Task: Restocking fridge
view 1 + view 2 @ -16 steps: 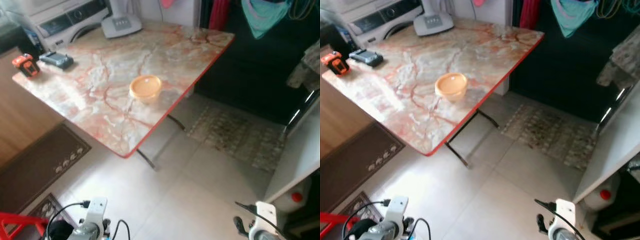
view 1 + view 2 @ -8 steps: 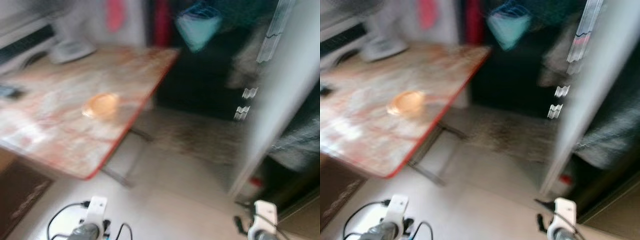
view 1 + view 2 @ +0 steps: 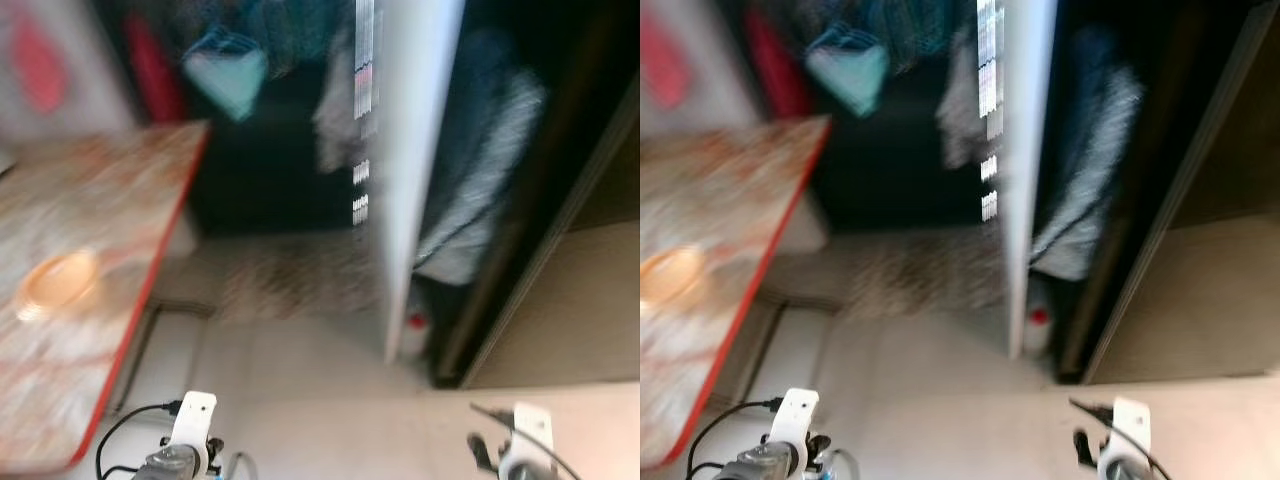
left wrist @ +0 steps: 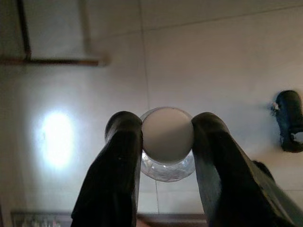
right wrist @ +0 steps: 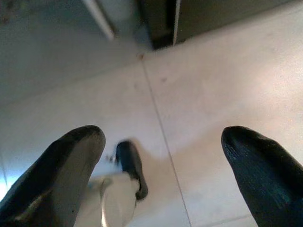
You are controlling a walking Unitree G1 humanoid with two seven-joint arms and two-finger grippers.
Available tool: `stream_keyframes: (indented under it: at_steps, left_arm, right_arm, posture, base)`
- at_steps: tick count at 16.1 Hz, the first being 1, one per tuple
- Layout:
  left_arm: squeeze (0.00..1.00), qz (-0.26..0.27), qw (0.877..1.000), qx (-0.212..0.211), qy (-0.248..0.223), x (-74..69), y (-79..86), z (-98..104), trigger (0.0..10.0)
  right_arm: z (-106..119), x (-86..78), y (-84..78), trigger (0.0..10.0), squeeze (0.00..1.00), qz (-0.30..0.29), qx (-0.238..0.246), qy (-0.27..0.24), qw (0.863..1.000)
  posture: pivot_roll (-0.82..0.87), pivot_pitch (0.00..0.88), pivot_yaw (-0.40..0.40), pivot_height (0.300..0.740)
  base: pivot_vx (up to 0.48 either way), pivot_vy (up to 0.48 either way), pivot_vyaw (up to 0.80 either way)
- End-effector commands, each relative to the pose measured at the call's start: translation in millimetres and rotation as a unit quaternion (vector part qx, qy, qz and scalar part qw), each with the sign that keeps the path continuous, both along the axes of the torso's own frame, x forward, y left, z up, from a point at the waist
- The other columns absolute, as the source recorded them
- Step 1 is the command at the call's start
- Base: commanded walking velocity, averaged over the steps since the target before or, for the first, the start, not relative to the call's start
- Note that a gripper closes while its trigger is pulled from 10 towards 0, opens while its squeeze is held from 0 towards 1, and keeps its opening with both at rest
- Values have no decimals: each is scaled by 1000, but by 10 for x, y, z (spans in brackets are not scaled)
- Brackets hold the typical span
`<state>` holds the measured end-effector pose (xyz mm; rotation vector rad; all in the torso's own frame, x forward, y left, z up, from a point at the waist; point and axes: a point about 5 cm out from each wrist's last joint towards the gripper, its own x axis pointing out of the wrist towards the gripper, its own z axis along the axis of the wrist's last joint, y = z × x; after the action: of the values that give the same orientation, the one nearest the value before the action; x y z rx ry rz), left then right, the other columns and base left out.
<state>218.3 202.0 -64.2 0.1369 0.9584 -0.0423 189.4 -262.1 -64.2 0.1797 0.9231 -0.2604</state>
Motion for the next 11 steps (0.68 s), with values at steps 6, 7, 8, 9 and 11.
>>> stream_keyframes:
  at_steps: [6,7,8,9,11]
  left_arm:
    - [0,70,997,-15,-16,-58,66,-21,10000]
    - [0,125,991,-46,-12,-98,29,-54,10000]
    - [0,123,991,-50,-8,-104,12,-61,10000]
    - [0,130,990,-58,-5,-117,-23,-74,10000]
    - [0,129,990,-61,4,-152,-123,-110,10000]
  right_arm:
    - [-35,-42,41,10000,0,5,7,9,1000]
    - [-29,-48,12,10000,0,8,2,10,1000]
    - [-25,-51,-2,10000,0,12,-2,12,1000]
    - [-19,-61,-34,10000,0,15,-7,13,1000]
    - [1,-103,-142,10000,0,30,-27,23,999]
  posture:
    - [-149,57,122,740]
    - [-154,59,108,740]
    - [-179,56,94,740]
    - [-195,52,74,740]
    - [-202,40,12,740]
  base:
    - [0,0,-727]
    - [0,0,-725]
    - [0,0,-725]
    - [0,0,-725]
    - [0,0,-725]
